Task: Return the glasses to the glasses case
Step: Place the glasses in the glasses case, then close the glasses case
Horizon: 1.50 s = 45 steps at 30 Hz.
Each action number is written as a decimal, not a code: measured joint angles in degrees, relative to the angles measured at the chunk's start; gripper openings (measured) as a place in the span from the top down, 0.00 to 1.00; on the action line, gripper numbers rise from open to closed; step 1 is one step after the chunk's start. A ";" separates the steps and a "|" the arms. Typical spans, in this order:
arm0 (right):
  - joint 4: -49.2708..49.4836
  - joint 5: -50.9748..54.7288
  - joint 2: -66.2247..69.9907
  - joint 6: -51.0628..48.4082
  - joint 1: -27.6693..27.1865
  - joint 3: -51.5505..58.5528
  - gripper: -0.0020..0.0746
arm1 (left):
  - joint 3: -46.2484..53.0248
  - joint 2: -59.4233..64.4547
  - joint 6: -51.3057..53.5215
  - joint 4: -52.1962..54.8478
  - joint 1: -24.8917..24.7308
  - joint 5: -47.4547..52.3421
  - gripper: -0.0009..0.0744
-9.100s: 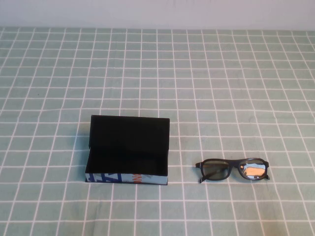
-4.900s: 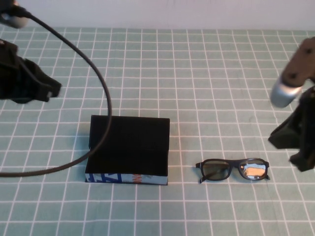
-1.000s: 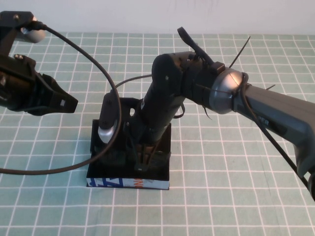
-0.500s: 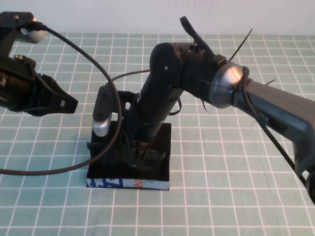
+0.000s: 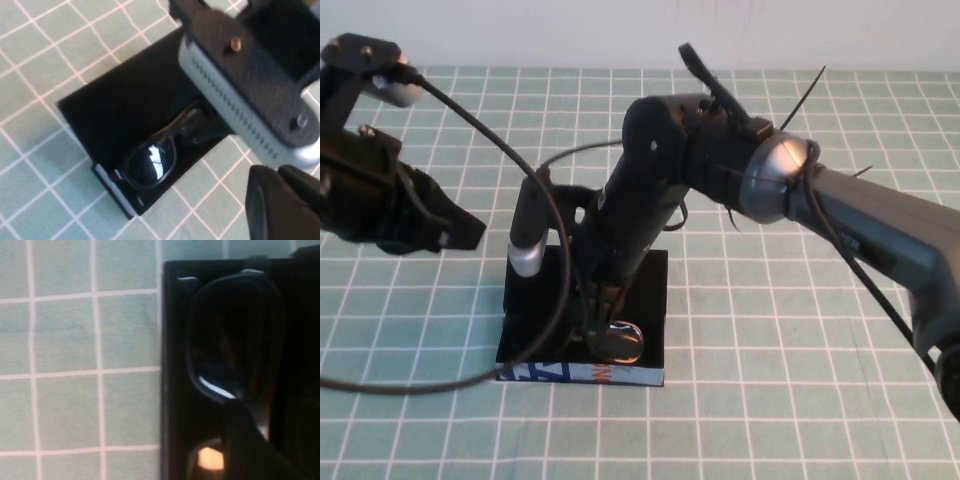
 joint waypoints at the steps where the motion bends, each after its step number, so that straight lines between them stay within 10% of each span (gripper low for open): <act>1: -0.42 -0.26 -0.25 0.00 0.00 -0.28 0.69 | 1.01 -0.40 0.30 -0.34 -0.40 -0.76 0.99; 10: 1.94 -2.55 -1.27 8.51 -4.69 -6.34 0.95 | 26.37 -5.95 3.18 -2.72 -9.90 -23.82 0.99; 20: 19.42 -1.70 2.05 0.43 -3.53 -6.58 0.99 | 32.20 -26.23 3.29 -6.83 -11.67 -50.80 0.99; 45: 13.48 -6.24 8.99 2.44 1.30 -6.58 0.99 | 32.02 -31.92 3.32 -0.27 -11.67 -46.18 0.99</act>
